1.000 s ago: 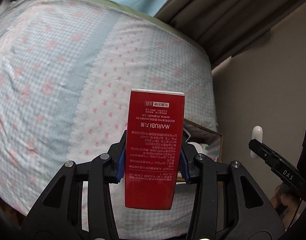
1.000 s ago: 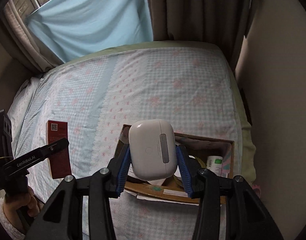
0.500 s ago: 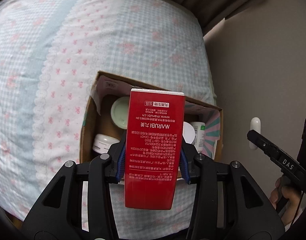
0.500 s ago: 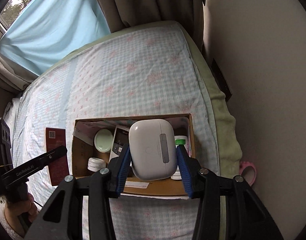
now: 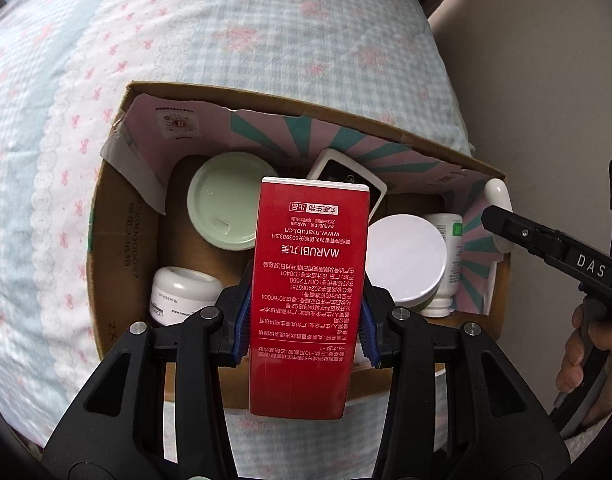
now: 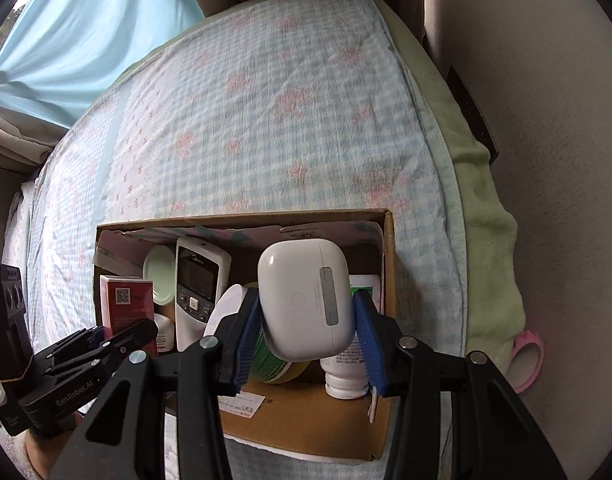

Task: Organize rigid objects

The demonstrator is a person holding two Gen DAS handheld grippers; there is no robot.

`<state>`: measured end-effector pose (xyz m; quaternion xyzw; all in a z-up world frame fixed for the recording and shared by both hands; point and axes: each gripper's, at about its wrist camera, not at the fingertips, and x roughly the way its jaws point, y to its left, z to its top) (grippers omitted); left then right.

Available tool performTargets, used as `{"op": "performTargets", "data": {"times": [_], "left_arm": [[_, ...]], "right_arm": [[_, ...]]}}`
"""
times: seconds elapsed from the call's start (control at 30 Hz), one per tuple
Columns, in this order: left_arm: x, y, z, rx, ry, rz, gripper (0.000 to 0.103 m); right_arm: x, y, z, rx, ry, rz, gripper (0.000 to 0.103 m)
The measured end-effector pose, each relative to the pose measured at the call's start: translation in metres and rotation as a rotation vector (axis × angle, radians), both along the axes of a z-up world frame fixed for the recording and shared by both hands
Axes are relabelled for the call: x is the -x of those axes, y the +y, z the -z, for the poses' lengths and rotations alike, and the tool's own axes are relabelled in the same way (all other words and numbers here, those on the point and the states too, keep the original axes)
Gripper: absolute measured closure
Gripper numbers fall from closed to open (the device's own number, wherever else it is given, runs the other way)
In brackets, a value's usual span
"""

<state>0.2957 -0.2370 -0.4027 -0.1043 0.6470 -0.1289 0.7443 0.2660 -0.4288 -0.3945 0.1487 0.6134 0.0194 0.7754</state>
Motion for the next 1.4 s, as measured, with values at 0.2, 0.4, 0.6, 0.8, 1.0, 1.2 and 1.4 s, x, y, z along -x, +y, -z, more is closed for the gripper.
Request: {"op": "performTargets", "data": {"times": [0.2,0.4,0.6,0.8,1.0,1.2,1.4], "left_arm": [[0.003,-0.001,0.005,-0.053,-0.041,0.023,0.064],[0.008,0.013,0.023,-0.081,-0.020,-0.022,0.064],[0.012,0.031,0.023,-0.071,-0.002,-0.083,0.000],[0.010,0.040,0.000,-0.089,-0.046,-0.051,0.000],[0.016,0.049,-0.019,-0.090,-0.063,-0.051,0.000],[0.032,0.066,-0.042,-0.057,-0.071,-0.056,0.000],[0.048,0.095,-0.083,-0.040,-0.125,-0.049,0.000]], "right_arm": [[-0.008,0.000,0.025,-0.027,0.048,-0.015,0.061],[-0.017,0.007,0.033,-0.046,0.030,-0.033,0.069],[-0.020,0.002,0.028,-0.056,0.040,0.043,0.035],[-0.012,0.017,0.024,-0.117,0.059,0.038,0.000],[-0.002,0.032,0.013,-0.068,0.059,0.011,0.000],[0.011,0.038,-0.010,-0.062,0.042,0.048,0.000],[0.026,0.057,-0.053,-0.045,-0.002,0.074,0.000]]}}
